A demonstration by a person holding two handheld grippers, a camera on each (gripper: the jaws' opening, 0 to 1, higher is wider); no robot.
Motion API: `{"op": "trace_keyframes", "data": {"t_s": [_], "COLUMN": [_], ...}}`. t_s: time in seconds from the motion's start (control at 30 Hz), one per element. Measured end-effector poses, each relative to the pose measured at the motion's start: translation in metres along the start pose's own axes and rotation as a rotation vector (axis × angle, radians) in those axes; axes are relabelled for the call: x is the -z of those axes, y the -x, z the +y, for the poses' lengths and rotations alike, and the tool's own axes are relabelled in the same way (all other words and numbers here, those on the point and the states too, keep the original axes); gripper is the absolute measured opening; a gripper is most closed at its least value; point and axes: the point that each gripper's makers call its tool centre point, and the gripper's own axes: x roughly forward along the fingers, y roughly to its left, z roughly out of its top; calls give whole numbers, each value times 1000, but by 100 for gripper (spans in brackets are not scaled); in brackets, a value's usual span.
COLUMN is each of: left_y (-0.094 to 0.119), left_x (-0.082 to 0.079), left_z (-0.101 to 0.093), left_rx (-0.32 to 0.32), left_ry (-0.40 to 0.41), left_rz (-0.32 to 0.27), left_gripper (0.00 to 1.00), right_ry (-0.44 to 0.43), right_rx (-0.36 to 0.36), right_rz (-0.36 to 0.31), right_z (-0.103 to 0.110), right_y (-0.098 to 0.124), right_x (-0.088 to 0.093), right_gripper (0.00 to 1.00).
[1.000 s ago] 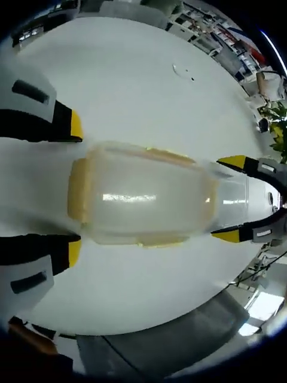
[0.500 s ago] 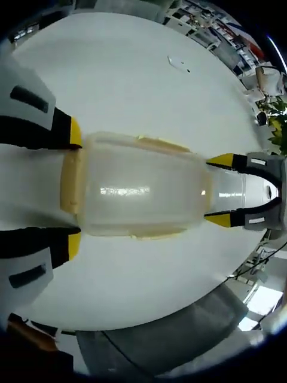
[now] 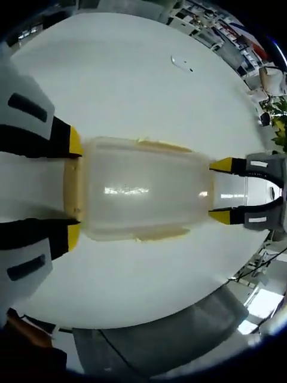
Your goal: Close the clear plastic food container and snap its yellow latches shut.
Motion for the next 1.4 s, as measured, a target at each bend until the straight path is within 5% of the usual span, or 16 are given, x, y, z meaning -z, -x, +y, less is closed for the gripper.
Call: {"op": "trace_keyframes", "data": {"t_s": [0.4,0.67,1.1,1.4], "left_y": [1,2,2,2], "left_x": [4,5,2,-1], "left_z": [-10,-7,-6,-6], "left_rx": [-15,0,-10,1], "left_ry": [57,44,62,55], "left_rz": [63,3,-62,15], "left_gripper": [34,34,33,33], "right_ry": [34,27,37,53], "right_rx": [-14,-10,-13,0], "right_rz": [34,128,180,170], "right_z": [2,1,4,5], "right_y": [-2,-4,0,2], "right_x": [-2,-3,3,4], "right_gripper": [36,36,36,36]}}
